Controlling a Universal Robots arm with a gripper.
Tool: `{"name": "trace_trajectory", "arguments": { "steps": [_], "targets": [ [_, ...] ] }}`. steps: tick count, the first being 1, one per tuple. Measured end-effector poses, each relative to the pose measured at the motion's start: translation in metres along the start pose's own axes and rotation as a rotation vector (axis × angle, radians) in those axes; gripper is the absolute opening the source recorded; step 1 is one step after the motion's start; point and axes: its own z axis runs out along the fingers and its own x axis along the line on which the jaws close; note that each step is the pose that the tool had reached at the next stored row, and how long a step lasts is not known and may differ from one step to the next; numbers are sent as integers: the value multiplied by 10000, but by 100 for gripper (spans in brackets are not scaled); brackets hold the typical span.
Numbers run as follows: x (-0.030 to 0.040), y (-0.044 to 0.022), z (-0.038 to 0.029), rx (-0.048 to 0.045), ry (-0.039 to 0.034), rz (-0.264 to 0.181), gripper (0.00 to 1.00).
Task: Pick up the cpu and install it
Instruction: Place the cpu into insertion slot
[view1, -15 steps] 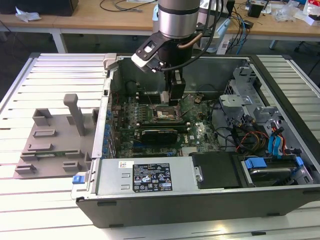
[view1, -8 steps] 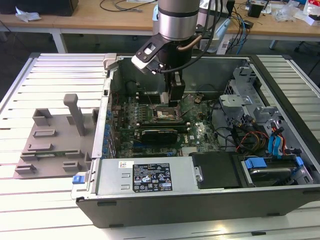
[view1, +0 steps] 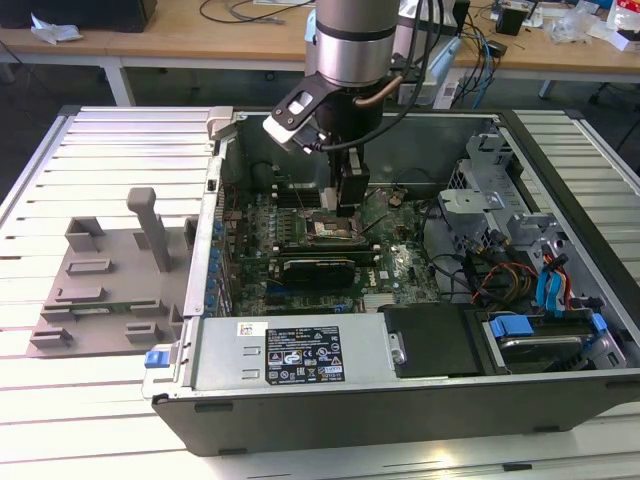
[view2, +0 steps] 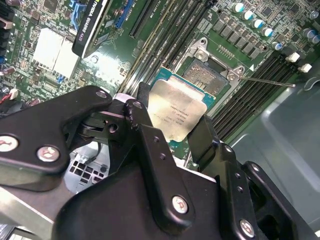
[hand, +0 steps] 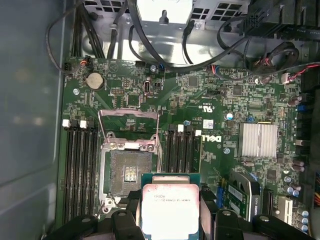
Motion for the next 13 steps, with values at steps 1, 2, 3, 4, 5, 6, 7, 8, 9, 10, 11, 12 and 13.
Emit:
{"name": "trace_trajectory", "arguments": {
  "steps": [1, 2, 3, 4, 5, 6, 7, 8, 9, 10, 11, 12, 13],
  "targets": [
    [0, 0, 6, 0, 0, 0, 55],
    [0, 0, 10, 0, 0, 0, 55],
    [0, 0, 14, 1, 0, 0, 55],
    [0, 0, 18, 0, -1, 0, 55],
    [1, -1, 23, 0, 0, 0, 55],
    [1, -1, 31, 1, -1, -1, 55],
    [1, -1, 38, 0, 0, 0, 55],
    [1, -1, 48, 0, 0, -1, 55],
    [2, -2, 56, 0, 0, 0, 55],
    [2, -2, 62, 0, 0, 0, 55],
    [2, -2, 69, 0, -1, 0, 55],
    [2, -3, 85, 1, -2, 0, 55],
    [3, -3, 91, 1, -1, 0, 55]
  ]
}}
